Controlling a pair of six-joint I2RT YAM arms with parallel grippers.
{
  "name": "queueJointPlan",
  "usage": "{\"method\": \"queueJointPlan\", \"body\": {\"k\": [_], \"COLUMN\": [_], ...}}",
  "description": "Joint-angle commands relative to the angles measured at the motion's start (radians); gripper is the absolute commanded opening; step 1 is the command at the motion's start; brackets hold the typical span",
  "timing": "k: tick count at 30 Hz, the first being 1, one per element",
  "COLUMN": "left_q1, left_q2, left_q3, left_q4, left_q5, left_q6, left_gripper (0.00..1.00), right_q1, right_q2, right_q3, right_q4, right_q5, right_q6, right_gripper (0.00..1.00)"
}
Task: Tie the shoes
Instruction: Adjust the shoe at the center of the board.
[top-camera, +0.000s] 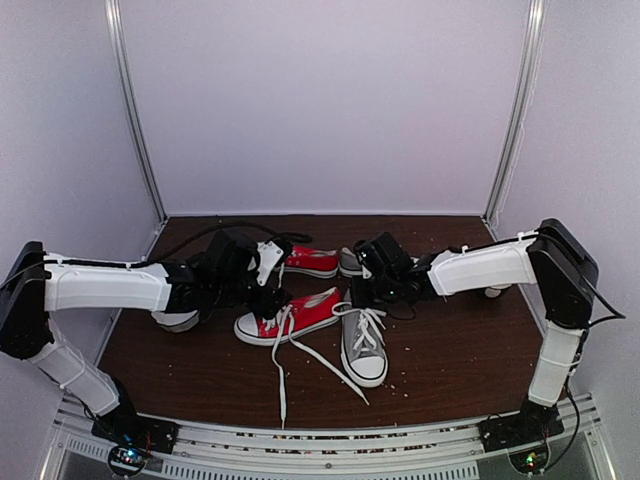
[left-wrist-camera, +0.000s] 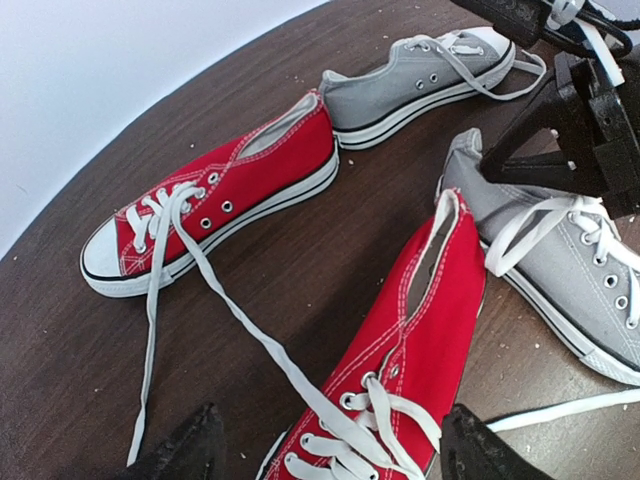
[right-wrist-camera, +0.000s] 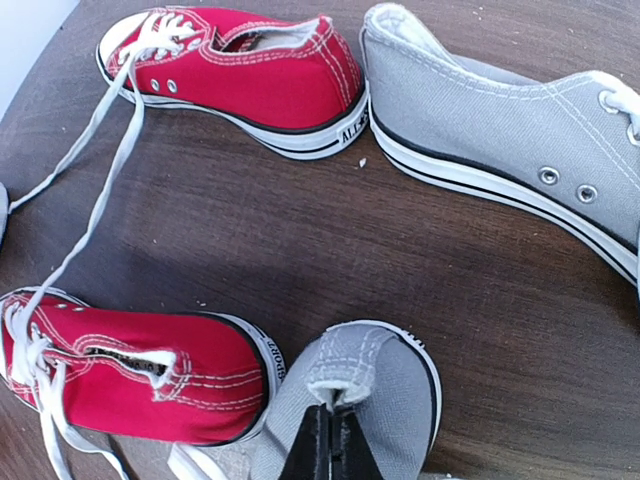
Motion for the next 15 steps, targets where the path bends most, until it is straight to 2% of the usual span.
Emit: {"method": "queueJointPlan", "body": {"k": [1, 5, 8, 11, 15], "left_q1": [0.008, 0.008, 0.007, 0.006, 0.006], "left_q2": [0.005, 0.007, 0.012, 0.013, 0.005], "left_q3": [-0.005, -0.002, 0.013, 0.028, 0.031], "left_q4": [0.027, 0.029, 0.024, 0.009, 0.013], "left_q5": [-0.008, -0.004, 0.038, 0.091, 0.171], "left_q6": [0.005, 0.008, 0.026, 0.056, 0.093], "left_gripper": [0.75, 0.75, 0.75, 0.74, 0.73], "right_q1": [0.014, 0.012, 0.005, -0.033, -0.129], "right_q2": [-0.046, -0.073, -0.094, -0.146, -0.15], "right_q3": [-0.027, -0.027, -0.01, 0.017, 0.185], "right_q4": [0.112, 0.105, 0.07, 0.025, -0.208], "right_q5": [0.007, 0.019, -0.015, -0.101, -0.237], "right_q6": [0.054, 0.034, -0.014, -0.138, -0.394], "right_gripper": [0.0, 0.02, 0.22, 0.36, 0.46]}}
